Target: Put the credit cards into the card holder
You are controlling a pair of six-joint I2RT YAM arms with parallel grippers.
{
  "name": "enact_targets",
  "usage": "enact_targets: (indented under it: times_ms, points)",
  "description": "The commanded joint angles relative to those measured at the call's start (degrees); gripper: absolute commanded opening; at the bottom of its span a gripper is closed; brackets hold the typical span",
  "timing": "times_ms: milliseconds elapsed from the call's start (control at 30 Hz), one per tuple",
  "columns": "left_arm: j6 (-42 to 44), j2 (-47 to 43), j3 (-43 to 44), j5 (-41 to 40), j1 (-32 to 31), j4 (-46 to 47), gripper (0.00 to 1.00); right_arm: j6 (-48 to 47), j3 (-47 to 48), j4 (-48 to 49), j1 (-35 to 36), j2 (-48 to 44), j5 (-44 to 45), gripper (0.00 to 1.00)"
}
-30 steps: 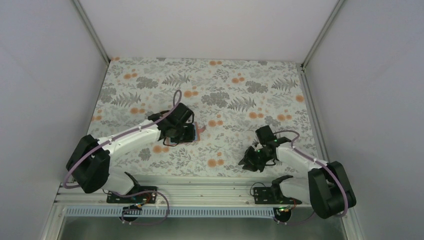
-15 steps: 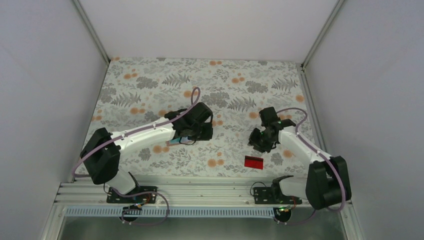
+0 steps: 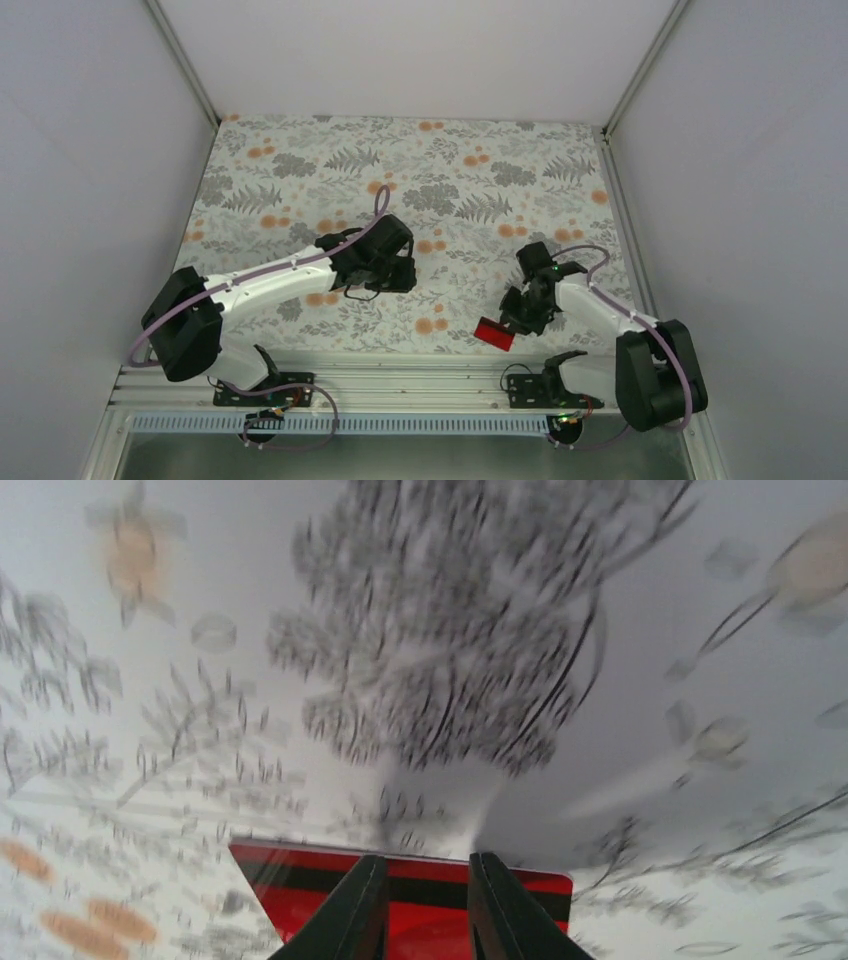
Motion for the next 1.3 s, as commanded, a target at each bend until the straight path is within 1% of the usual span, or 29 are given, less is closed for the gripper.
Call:
enact_targets:
  times_ms: [0, 167, 333, 467, 567, 633, 700, 800, 867, 1033, 1267]
  points:
    - [2.5, -0.6, -1.2, 1.6, -0.3, 1.8, 0.15, 6.5, -6.6, -1.7, 4.3, -0.8, -5.8, 0.22]
    - [3.7, -0.6, -1.6, 2.8, -0.3, 3.0, 0.15, 10.4, -7.3, -2.8, 7.9, -2.7, -7.6, 0.18]
    - [5.5, 0.0, -1.4, 4.5, -0.3, 3.1, 0.15, 13.7, -7.4, 0.8, 11.8, -1.1, -11.3, 0.18]
    - [7.3, 0.9, -2.2, 10.1, -0.3, 6.1, 0.15, 14.6, -5.1, 1.1, 12.9, -1.5, -11.9, 0.19]
    - [9.1, 2.9, -2.4, 16.2, -0.4, 9.8, 0.16, 12.6, -2.4, -2.2, 13.1, -1.7, -10.5, 0.25]
    - [10.7, 5.5, -1.3, 18.8, -0.6, 10.6, 0.17, 10.5, -1.0, -4.8, 13.0, -2.2, -9.2, 0.34]
    - [12.1, 7.7, 0.2, 20.9, -0.8, 10.9, 0.17, 8.6, -0.3, -7.2, 13.0, -2.3, -8.4, 0.47]
    - [13.2, 11.2, 2.1, 24.2, -1.1, 12.4, 0.17, 7.1, -0.6, -8.5, 13.2, -2.3, -7.7, 0.57]
    - [13.3, 13.5, 3.3, 26.3, -1.5, 13.3, 0.17, 6.8, -1.4, -7.6, 13.2, -2.5, -7.8, 0.59]
    - [14.0, 18.6, 6.4, 29.3, -2.8, 14.3, 0.17, 7.9, -5.0, -2.5, 14.1, -2.4, -11.6, 0.64]
    - [16.7, 25.7, 11.0, 33.2, -4.3, 12.2, 0.17, 8.1, -9.3, 4.0, 14.9, -2.4, -15.4, 0.65]
